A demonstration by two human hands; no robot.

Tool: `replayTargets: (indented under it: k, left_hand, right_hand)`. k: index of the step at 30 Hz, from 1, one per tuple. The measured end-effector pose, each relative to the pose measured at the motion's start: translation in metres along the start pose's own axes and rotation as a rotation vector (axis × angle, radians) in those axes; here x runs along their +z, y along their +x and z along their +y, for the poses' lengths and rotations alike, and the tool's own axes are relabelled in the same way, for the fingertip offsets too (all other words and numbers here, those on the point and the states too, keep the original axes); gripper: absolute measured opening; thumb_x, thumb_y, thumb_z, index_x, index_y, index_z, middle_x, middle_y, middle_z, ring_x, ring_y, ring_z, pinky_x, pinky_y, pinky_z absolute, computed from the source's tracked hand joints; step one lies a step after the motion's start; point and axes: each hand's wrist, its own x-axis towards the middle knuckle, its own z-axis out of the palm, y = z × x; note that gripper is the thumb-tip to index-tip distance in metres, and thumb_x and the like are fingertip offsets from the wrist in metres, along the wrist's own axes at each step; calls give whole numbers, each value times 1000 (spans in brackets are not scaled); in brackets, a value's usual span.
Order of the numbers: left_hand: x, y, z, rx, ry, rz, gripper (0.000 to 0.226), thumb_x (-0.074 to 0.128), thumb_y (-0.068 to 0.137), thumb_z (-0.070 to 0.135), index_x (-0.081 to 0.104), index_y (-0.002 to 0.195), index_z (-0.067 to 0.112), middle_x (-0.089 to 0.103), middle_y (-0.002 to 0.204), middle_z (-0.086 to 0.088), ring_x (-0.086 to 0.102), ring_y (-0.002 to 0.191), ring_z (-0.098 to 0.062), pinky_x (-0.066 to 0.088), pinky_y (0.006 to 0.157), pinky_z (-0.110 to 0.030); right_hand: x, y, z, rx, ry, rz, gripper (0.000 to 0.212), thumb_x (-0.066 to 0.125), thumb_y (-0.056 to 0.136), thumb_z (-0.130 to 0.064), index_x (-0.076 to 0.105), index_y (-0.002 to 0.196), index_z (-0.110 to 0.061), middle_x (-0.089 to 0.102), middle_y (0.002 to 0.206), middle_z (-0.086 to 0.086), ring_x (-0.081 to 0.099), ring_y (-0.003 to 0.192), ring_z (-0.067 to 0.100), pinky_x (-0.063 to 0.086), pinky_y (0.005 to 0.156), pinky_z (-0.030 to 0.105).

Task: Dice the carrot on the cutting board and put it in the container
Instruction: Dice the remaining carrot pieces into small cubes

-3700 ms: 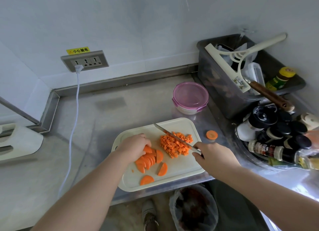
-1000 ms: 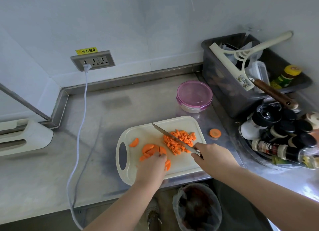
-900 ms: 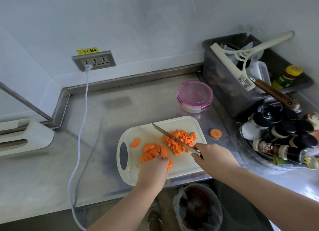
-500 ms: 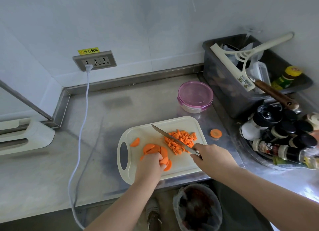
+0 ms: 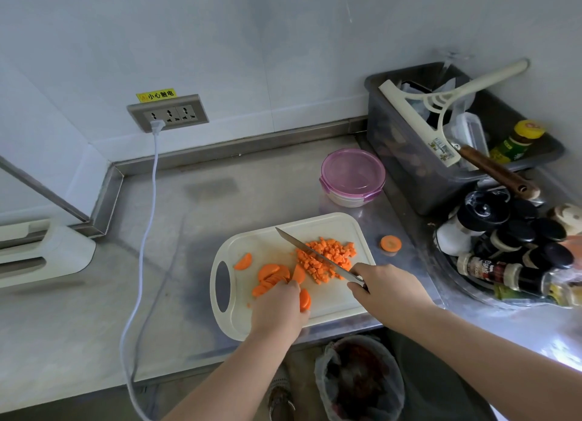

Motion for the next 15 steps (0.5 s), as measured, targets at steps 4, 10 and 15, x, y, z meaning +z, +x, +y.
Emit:
replayTargets:
  k: [4, 10, 15]
  left_hand:
    - [0, 2, 4, -5, 2, -16, 32, 57, 90, 39, 56, 116, 20, 62, 108, 2, 61, 96, -18, 51, 75, -28]
    - [-3, 3, 8, 53, 139, -33, 28, 56, 89, 32, 55, 111, 15, 61, 106, -2, 62, 94, -21, 44, 65, -28]
    - [-7, 7, 7, 265, 342, -51, 34, 58, 85, 24, 54, 116, 10, 57, 118, -7, 56, 106, -26, 42, 81, -33]
  right_hand:
    - [1, 0, 1, -5, 3, 2, 27, 38, 100, -37, 53, 118, -23, 51, 78, -5, 49, 67, 17, 32, 49, 21]
    - [1, -1, 0, 4, 8, -6, 27, 38, 100, -37, 53, 117, -23, 48, 74, -6, 46, 61, 14, 31, 48, 21]
    - [-1, -2, 0, 26, 27, -21, 22, 38, 100, -37, 53, 109, -23, 46, 69, -9, 43, 57, 9, 29, 47, 22]
